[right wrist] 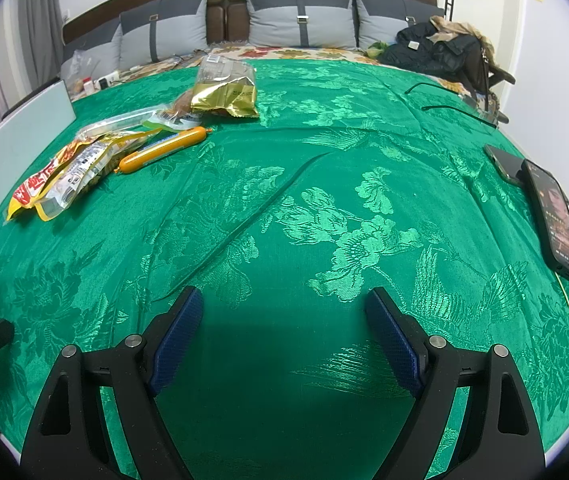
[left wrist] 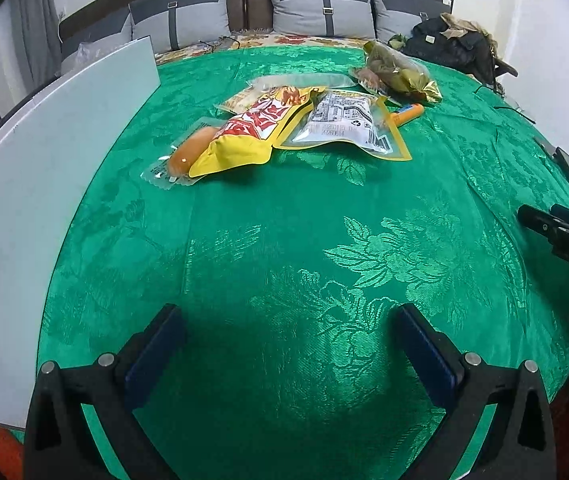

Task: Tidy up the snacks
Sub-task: 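Withdraw both grippers from the box back toward the snack pile, then lower the left gripper onto the clear-wrapped sausage packet and grasp it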

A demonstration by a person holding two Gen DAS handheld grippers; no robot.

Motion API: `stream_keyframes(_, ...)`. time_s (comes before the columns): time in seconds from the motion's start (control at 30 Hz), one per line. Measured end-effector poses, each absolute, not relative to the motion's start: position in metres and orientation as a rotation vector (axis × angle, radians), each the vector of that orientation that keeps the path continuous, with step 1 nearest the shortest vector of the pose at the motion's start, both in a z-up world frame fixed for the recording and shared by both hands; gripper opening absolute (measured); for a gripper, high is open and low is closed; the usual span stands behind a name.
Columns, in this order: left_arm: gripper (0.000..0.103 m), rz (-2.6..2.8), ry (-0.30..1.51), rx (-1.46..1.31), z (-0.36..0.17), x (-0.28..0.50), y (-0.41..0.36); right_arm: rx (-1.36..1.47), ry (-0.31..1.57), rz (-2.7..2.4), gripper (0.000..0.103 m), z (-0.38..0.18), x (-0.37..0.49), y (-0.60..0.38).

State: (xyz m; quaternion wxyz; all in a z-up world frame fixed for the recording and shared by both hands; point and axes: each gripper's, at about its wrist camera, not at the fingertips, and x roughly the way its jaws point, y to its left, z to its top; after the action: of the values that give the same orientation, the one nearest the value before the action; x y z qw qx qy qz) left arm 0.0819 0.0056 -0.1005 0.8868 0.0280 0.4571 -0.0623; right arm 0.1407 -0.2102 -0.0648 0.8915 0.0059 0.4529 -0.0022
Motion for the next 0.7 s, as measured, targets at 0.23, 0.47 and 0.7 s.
stream_keyframes(0.23,0.103,-0.151,0.997,0.071,-0.098,0.088,0.006,0.012,0.94,-0.005,0.087,-0.065,0.141,-0.21)
stream_keyframes(0.47,0.103,-0.111,0.934,-0.02,-0.062,0.118,0.033,0.012,0.94,-0.005,0.087,-0.065,0.141,-0.21)
stream_keyframes(0.7,0.103,0.089,0.948,0.154,-0.048,0.194,0.048,0.012,0.94,-0.005,0.087,-0.066,0.141,-0.21)
